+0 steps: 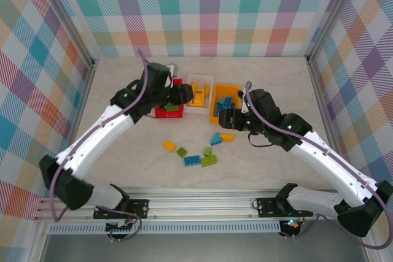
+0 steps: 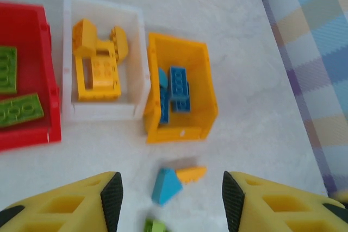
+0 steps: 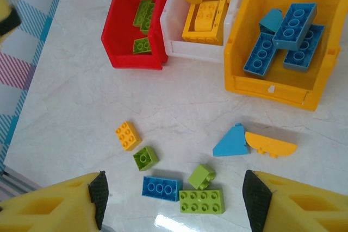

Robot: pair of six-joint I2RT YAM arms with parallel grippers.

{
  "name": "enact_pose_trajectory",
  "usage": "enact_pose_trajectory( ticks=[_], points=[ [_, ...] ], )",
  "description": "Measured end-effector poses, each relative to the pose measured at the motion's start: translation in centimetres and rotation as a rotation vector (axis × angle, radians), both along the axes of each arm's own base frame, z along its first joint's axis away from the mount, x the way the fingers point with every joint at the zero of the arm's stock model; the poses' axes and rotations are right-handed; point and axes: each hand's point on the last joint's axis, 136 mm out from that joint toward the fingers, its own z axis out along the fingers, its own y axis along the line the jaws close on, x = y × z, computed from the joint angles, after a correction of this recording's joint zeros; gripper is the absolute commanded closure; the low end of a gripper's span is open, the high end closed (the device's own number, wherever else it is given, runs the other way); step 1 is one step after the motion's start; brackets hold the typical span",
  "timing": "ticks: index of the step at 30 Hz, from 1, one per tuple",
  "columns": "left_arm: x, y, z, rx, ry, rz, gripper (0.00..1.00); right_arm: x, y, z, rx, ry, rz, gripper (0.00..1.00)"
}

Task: Sort the legos into containers by color

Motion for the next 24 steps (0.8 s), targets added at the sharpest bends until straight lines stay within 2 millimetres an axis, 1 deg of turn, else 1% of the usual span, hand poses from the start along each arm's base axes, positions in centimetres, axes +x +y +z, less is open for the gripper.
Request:
enact_pose_trajectory(
  ticks=[2, 4, 6, 7, 8, 11, 13, 15, 18, 24],
  points=[
    [-2.9, -0.5, -1.4, 0.011, 0.019, -0.074, 0.45, -0.5, -0.1, -0.7, -0.012, 0.029, 0.015, 0.32],
    [-6.0, -1.9, -4.0, 0.048, 0.054, -0.184, 0.44, -1.3, -0.2, -1.9, -0.025, 0.07, 0.032, 0.32],
    [-9.1, -3.5, -7.6, 0.119, 0.105, -0.311, 0.44, -2.5, -0.6, -3.6, -0.045, 0.128, 0.049, 0.32],
    [-10.3, -4.0, -9.2, 0.151, 0.126, -0.362, 0.44, -3.1, -0.7, -4.3, -0.049, 0.156, 0.055, 0.32],
    [-11.6, -4.5, -11.2, 0.195, 0.156, -0.415, 0.44, -3.8, -0.9, -5.2, -0.055, 0.189, 0.061, 0.32],
    [-13.7, -5.0, -15.6, 0.289, 0.218, -0.49, 0.42, -6.4, -1.8, -7.5, -0.07, 0.28, 0.074, 0.32],
    [-13.9, -4.9, -17.5, 0.334, 0.243, -0.491, 0.41, -7.6, -2.5, -8.2, -0.069, 0.31, 0.07, 0.31],
    [-13.3, -5.1, -18.7, 0.367, 0.242, -0.472, 0.41, -8.6, -3.2, -8.2, -0.059, 0.318, 0.065, 0.31],
    [-12.4, -5.7, -20.0, 0.395, 0.222, -0.446, 0.41, -9.1, -3.7, -7.7, -0.033, 0.309, 0.052, 0.31],
    [-10.9, -7.0, -23.1, 0.464, 0.24, -0.415, 0.41, -9.2, -3.7, -7.5, -0.009, 0.31, 0.043, 0.31]
  ],
)
